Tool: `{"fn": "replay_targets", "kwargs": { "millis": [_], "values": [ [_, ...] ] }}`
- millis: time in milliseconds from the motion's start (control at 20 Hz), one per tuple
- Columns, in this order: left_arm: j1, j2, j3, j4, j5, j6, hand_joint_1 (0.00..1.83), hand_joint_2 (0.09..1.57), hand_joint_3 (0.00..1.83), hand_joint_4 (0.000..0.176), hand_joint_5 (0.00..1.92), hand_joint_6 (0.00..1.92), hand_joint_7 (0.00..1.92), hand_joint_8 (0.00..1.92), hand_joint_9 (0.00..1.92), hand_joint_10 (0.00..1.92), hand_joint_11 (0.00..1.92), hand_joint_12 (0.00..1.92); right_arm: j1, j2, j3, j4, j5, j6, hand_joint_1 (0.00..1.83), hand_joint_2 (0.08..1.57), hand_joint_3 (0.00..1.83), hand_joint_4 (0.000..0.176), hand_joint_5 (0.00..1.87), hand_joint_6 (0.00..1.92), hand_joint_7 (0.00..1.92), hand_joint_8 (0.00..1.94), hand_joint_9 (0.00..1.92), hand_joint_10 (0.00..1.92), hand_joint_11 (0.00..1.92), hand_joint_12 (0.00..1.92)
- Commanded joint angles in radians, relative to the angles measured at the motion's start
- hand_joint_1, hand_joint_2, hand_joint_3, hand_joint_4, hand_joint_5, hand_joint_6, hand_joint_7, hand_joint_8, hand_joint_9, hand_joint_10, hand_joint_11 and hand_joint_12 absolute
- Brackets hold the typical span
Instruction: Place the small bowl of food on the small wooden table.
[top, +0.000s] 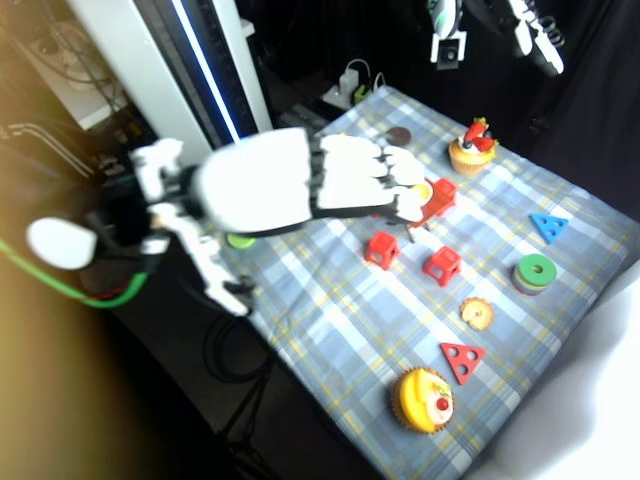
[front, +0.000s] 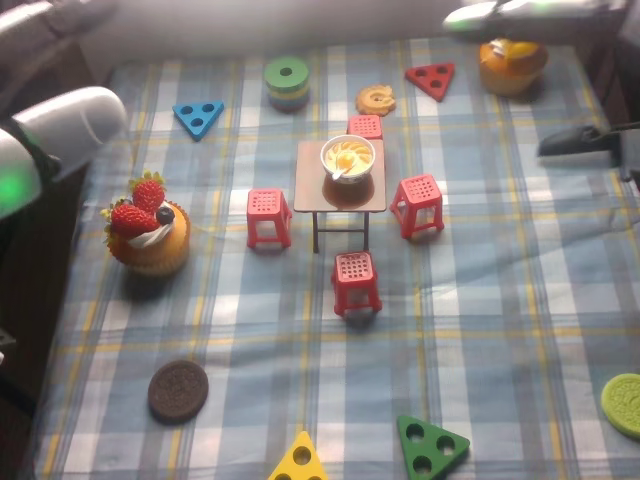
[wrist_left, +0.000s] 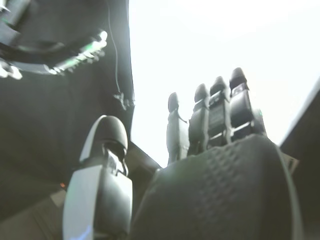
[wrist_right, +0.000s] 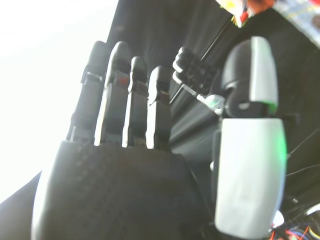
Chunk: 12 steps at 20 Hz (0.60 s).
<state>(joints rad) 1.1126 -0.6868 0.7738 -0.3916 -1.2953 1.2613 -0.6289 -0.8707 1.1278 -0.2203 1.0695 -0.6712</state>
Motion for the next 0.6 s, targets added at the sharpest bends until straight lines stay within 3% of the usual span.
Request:
{"fn": "replay_targets", "kwargs": {
  "millis": [0,100,150,200,250,300,350,400,450,500,550],
  "values": [
    [-0.001,0.008,0.004,0.019,-0.182,-0.034,0.58,1.22,0.0,0.054,0.3,0.0,0.22,0.0,0.14,0.0,0.0,0.32,-0.028,0.014,-0.013,0.083,0.213,-0.017,1.08,1.07,0.0,0.0,0.44,0.0,0.54,0.0,0.54,0.0,0.2,0.64],
    [0.008,0.005,0.016,0.034,-0.24,-0.121,0.5,1.17,0.0,0.064,0.29,0.0,0.27,0.0,0.19,0.0,0.0,0.34,-0.154,0.02,-0.041,0.193,0.352,-0.032,0.89,1.07,0.0,0.0,0.43,0.0,0.57,0.01,0.58,0.01,0.22,0.67],
    [0.01,0.0,0.024,0.044,-0.265,-0.164,0.48,1.1,0.0,0.05,0.28,0.0,0.25,0.0,0.17,0.0,0.0,0.35,-0.212,0.02,-0.053,0.243,0.412,-0.032,0.79,1.1,0.0,0.0,0.42,0.0,0.61,0.0,0.63,0.01,0.23,0.73],
    [0.011,-0.012,0.031,0.054,-0.297,-0.208,0.46,1.04,0.0,0.019,0.19,0.0,0.2,0.0,0.16,0.0,0.0,0.47,-0.319,0.015,-0.075,0.335,0.528,-0.032,0.69,1.14,0.0,0.0,0.41,0.0,0.65,0.0,0.69,0.02,0.26,0.84],
    [0.013,-0.016,0.031,0.055,-0.311,-0.216,0.46,1.04,0.0,0.019,0.19,0.0,0.2,0.0,0.16,0.0,0.0,0.47,-0.361,0.013,-0.085,0.375,0.572,-0.032,0.69,1.14,0.0,0.0,0.41,0.0,0.65,0.0,0.69,0.02,0.26,0.84],
    [0.013,-0.022,0.03,0.055,-0.33,-0.225,0.42,1.03,0.0,0.01,0.2,0.0,0.25,0.0,0.25,0.0,0.0,0.74,-0.424,0.008,-0.095,0.425,0.624,-0.032,0.63,1.13,0.0,0.0,0.39,0.0,0.68,0.0,0.75,0.02,0.35,0.79],
    [0.016,-0.028,0.031,0.055,-0.352,-0.242,0.44,1.05,0.01,0.0,0.22,0.0,0.3,0.01,0.3,0.01,0.0,0.85,-0.464,-0.001,-0.105,0.46,0.667,-0.03,0.51,1.15,0.0,0.0,0.37,0.0,0.68,0.0,0.79,0.01,0.46,0.7],
    [0.019,-0.035,0.034,0.055,-0.378,-0.264,0.5,1.09,0.01,0.0,0.25,0.01,0.3,0.0,0.3,0.0,0.0,0.83,-0.487,-0.009,-0.113,0.482,0.692,-0.029,0.44,1.17,0.01,0.0,0.3,0.0,0.58,0.0,0.72,0.0,0.42,0.65],
    [0.023,-0.04,0.036,0.054,-0.405,-0.282,0.46,1.17,0.02,0.0,0.21,0.0,0.3,0.0,0.27,0.0,0.0,0.7,-0.49,-0.014,-0.121,0.488,0.693,-0.028,0.3,1.32,0.01,0.008,0.22,0.0,0.38,0.0,0.45,0.0,0.18,0.58],
    [0.034,-0.047,0.035,0.048,-0.438,-0.293,0.31,1.24,0.02,0.0,0.26,0.01,0.35,0.01,0.33,0.02,0.0,0.77,-0.49,-0.019,-0.126,0.477,0.693,-0.028,0.11,1.23,0.0,0.101,0.18,0.0,0.15,0.0,0.12,0.01,0.04,0.12],
    [0.036,-0.051,0.032,0.036,-0.439,-0.3,0.24,1.26,0.01,0.025,0.26,0.01,0.4,0.01,0.39,0.03,0.0,0.91,-0.49,-0.02,-0.127,0.468,0.693,-0.03,0.31,1.22,0.0,0.144,0.12,0.0,0.07,0.0,0.07,0.01,0.01,0.02]
  ]
}}
